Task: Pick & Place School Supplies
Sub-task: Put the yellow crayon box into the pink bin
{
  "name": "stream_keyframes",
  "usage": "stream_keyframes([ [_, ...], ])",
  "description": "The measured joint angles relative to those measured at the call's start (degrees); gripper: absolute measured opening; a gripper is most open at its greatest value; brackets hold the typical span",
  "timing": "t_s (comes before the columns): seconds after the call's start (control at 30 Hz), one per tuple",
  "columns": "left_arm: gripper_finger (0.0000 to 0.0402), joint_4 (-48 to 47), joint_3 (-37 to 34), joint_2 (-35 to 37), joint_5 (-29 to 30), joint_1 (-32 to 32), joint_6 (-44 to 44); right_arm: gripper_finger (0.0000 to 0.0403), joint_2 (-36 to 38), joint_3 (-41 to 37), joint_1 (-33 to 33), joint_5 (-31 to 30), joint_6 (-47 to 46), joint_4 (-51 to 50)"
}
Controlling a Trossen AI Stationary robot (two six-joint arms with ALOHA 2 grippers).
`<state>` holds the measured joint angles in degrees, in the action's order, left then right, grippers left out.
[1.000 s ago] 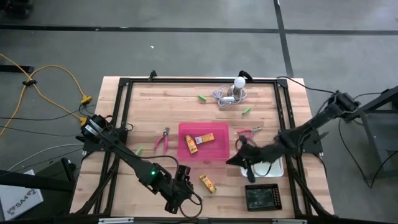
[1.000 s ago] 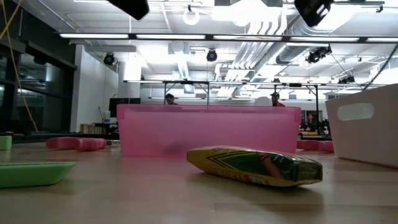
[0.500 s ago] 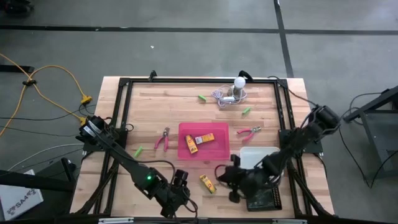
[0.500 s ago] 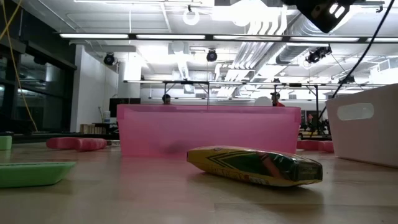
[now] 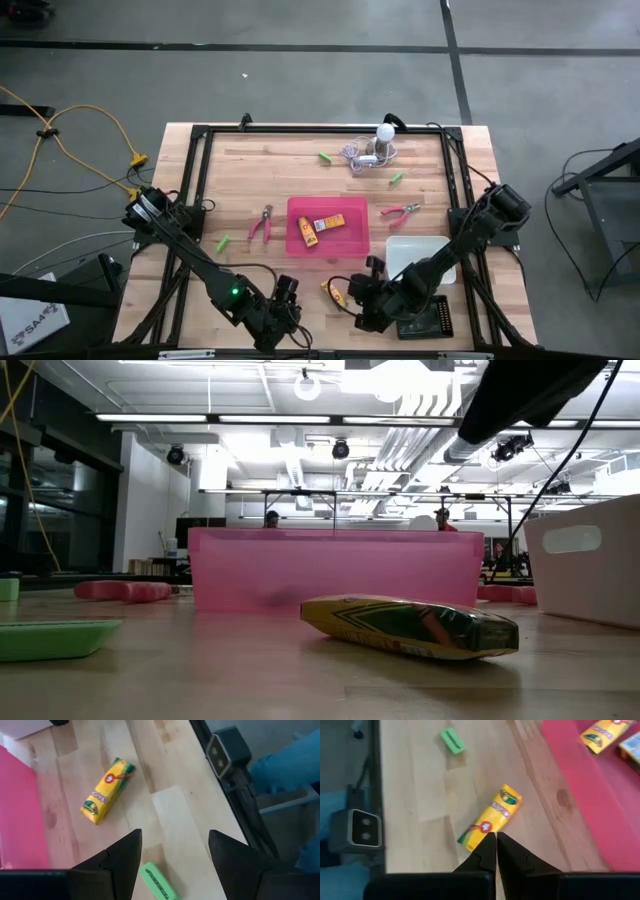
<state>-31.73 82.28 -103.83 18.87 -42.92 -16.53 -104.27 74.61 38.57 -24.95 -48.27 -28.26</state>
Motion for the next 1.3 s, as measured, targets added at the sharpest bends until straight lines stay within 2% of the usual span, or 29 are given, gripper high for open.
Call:
stream_keyframes([
  [0.43,0.0224,0.0,0.0,0.0,0.2,-3.7,-1.0,0.0013,-4.7,0.0,-0.7,3.8,-3.5,5.9],
  [0.77,0.0224,-0.1,0.0,0.0,2.3,-5.3,-3.9,0.0119,-6.0,-0.1,-1.5,3.4,-3.1,8.8],
  [1.0,0.0224,0.1,0.0,0.0,2.5,-6.1,-5.1,0.0166,-6.0,-0.1,-3.0,2.8,-8.1,8.6],
  [1.3,0.0224,0.0,0.0,0.0,2.6,-6.6,-7.4,0.0158,-8.4,-0.1,-4.1,4.8,-16.9,8.6],
])
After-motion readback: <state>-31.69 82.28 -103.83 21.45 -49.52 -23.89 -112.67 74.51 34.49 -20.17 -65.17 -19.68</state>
